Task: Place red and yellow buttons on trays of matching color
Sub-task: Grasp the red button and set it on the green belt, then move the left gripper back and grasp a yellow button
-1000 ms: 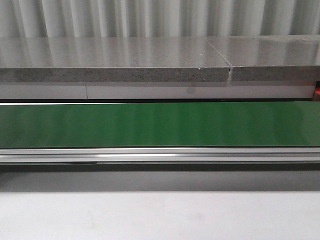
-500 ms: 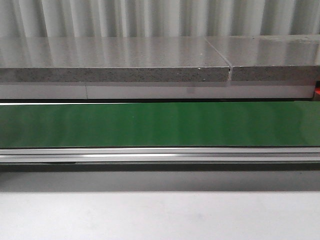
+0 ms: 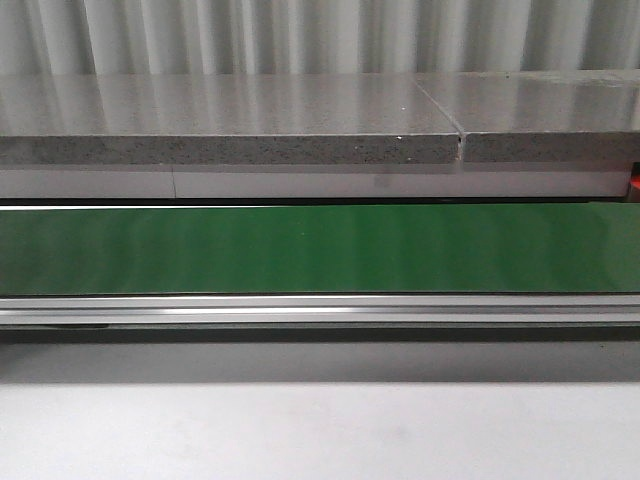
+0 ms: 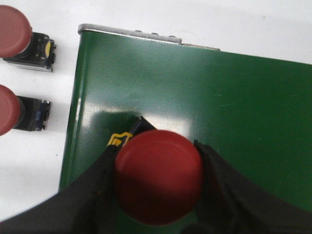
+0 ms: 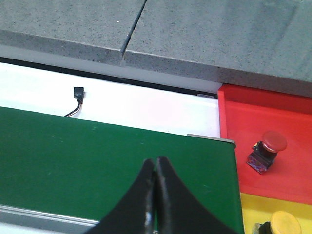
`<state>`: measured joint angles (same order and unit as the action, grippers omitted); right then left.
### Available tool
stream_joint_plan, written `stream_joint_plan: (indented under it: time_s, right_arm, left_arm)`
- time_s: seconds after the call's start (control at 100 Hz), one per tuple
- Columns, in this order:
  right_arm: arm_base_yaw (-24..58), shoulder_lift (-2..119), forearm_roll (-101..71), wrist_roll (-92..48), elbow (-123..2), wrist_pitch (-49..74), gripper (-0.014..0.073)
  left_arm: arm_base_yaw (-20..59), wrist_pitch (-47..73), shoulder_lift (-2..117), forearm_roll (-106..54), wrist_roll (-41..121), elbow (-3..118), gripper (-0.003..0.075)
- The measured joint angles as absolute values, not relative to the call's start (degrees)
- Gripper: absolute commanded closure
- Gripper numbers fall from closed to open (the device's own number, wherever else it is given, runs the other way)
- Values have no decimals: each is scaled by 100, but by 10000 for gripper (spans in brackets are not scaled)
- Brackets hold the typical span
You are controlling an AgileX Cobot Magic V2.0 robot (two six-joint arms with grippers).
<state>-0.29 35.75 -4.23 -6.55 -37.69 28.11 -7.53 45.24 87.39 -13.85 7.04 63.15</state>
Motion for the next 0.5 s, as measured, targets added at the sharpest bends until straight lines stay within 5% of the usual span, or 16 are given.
stream_joint_plan:
  time_s: [0.15,0.34,0.5]
  right_arm:
    - [-29,3575,-423,-655,-3769,2811,662]
    - [-29,3575,-423,-655,-3769,2811,662]
    - [-29,3575,-423,-655,-3769,2811,662]
  left_arm:
    - [-753,4572,8943,-1384,704,6319,472]
    - [-743,4656,8954,-1397,715,6336,76]
    - [-721,4706,8914,-1397,715,6336,30]
